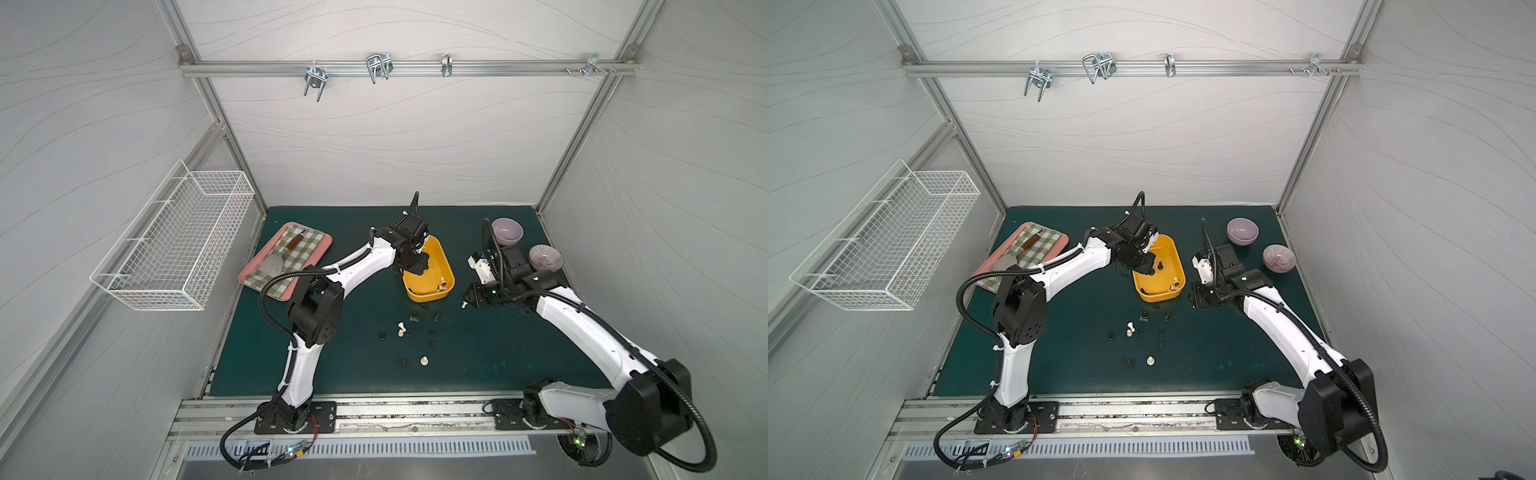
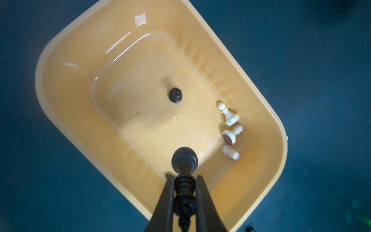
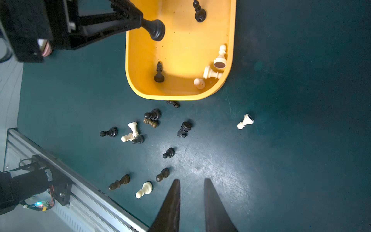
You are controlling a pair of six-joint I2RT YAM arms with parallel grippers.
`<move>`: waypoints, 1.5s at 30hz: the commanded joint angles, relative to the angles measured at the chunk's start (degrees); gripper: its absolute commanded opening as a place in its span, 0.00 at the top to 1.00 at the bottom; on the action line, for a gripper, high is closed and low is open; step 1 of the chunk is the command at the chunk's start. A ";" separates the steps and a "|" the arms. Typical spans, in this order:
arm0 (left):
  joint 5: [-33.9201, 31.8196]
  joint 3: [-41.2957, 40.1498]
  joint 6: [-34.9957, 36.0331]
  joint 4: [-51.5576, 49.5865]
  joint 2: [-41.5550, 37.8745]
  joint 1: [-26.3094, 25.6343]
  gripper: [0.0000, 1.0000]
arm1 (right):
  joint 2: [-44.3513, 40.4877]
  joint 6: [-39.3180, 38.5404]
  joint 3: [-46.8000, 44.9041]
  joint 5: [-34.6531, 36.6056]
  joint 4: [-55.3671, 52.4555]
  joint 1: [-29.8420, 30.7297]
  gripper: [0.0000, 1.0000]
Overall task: Put the chess pieces into the storage box
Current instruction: Place the chess piece in the storage box.
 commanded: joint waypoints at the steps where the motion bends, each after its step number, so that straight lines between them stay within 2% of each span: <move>1: -1.21 4.90 2.13 -1.36 2.36 -0.33 0.86 | -0.22 -0.36 -0.02 0.25 -1.34 -0.43 0.76; 12: -2.08 10.58 3.51 -3.61 7.72 -0.35 0.85 | -1.19 0.08 -0.66 0.47 -1.42 -0.43 0.76; 26: -2.80 12.09 4.59 -4.64 10.95 0.00 0.82 | -2.01 0.07 -1.11 0.77 -1.69 -0.52 0.76; 39: -2.31 12.59 4.25 -4.66 11.25 0.84 0.68 | -1.92 -0.01 -0.84 0.92 -1.96 -0.52 0.76; 45: -1.41 12.97 3.69 -5.10 8.74 1.19 0.60 | -1.76 -0.64 -0.58 1.42 -2.31 -1.43 0.76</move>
